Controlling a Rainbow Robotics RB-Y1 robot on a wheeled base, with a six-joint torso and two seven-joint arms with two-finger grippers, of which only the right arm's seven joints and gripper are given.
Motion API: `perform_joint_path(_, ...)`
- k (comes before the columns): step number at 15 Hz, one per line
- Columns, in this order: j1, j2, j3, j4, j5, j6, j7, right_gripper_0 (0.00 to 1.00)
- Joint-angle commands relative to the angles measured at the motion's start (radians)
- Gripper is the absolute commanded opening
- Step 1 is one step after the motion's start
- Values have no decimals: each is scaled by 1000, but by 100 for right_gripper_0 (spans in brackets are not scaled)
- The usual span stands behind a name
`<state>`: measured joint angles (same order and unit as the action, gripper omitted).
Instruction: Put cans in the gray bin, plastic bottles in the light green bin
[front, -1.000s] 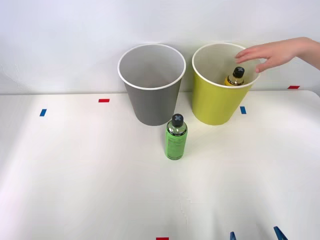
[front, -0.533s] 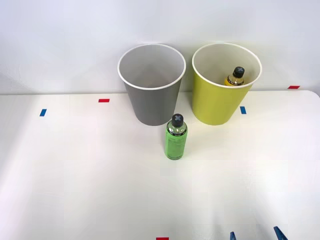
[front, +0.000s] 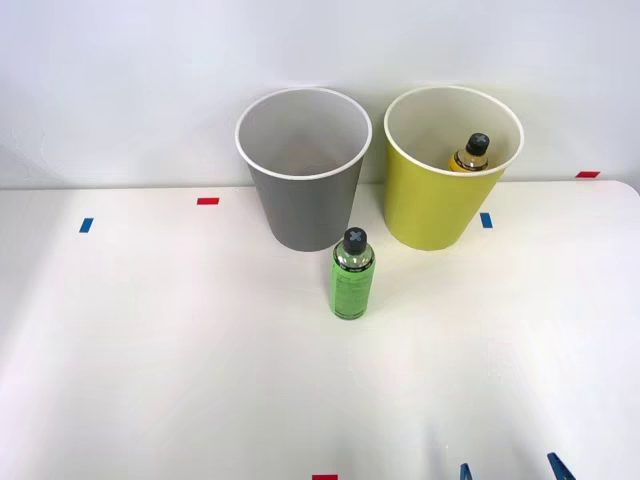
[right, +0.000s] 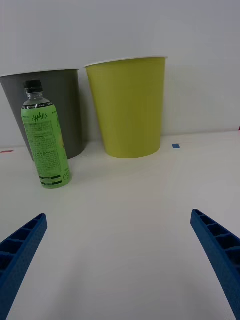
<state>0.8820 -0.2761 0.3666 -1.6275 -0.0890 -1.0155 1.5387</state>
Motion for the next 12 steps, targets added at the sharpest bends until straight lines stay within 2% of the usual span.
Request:
perform_joint_path(1, 0, 0, 0, 0, 0, 0, 0, 100)
perform_joint_path(12, 0, 0, 0, 0, 0, 0, 0, 100)
